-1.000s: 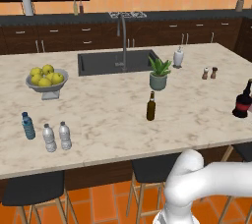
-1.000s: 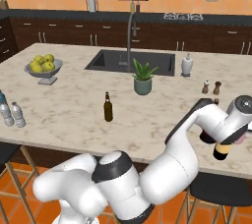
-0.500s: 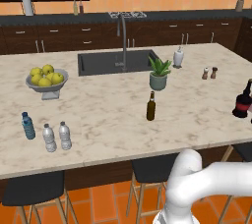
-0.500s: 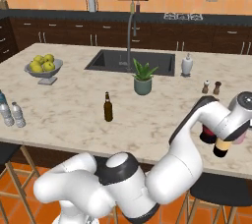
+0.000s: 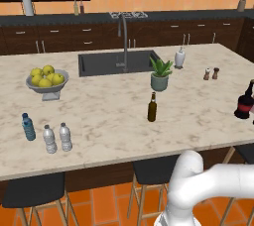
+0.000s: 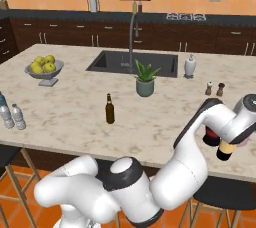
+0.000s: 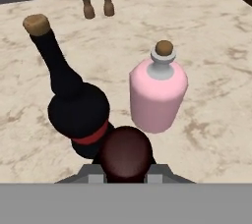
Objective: Move the plastic bottles in the middle to the plastics group, and the glass bottles in the middle to the glass group.
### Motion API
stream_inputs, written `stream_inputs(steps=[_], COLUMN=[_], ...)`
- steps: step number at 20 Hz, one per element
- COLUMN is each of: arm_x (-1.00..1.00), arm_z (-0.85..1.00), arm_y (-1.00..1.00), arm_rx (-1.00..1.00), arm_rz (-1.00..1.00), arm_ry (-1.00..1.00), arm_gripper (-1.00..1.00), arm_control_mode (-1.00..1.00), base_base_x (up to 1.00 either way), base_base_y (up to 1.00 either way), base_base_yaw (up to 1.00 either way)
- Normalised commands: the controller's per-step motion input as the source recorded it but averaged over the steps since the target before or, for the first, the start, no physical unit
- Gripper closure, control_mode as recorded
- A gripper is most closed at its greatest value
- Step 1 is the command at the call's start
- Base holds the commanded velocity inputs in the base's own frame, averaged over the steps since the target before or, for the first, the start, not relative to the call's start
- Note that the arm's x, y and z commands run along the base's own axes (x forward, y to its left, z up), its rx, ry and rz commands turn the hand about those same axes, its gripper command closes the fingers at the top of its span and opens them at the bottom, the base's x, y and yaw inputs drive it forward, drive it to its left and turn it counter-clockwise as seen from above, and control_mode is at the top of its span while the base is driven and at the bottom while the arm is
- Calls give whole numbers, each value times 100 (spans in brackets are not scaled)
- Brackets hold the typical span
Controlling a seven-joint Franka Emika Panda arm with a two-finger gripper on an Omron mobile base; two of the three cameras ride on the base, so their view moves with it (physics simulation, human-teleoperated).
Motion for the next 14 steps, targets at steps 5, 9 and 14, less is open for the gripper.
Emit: stream_inputs(steps=[5,9,14], arm_x=[1,6,0], arm_z=[-6,0,0], arm_y=[0,6,4], arm_rx=[-5,-8,0], arm_rz=[0,0,0], arm_ry=[-6,-1,0], arm_gripper=[100,100,-100], arm_control_mode=[-100,-100,-100], base_base_x=[0,0,0], base_base_y=[0,0,0], base_base_yaw=[0,0,0])
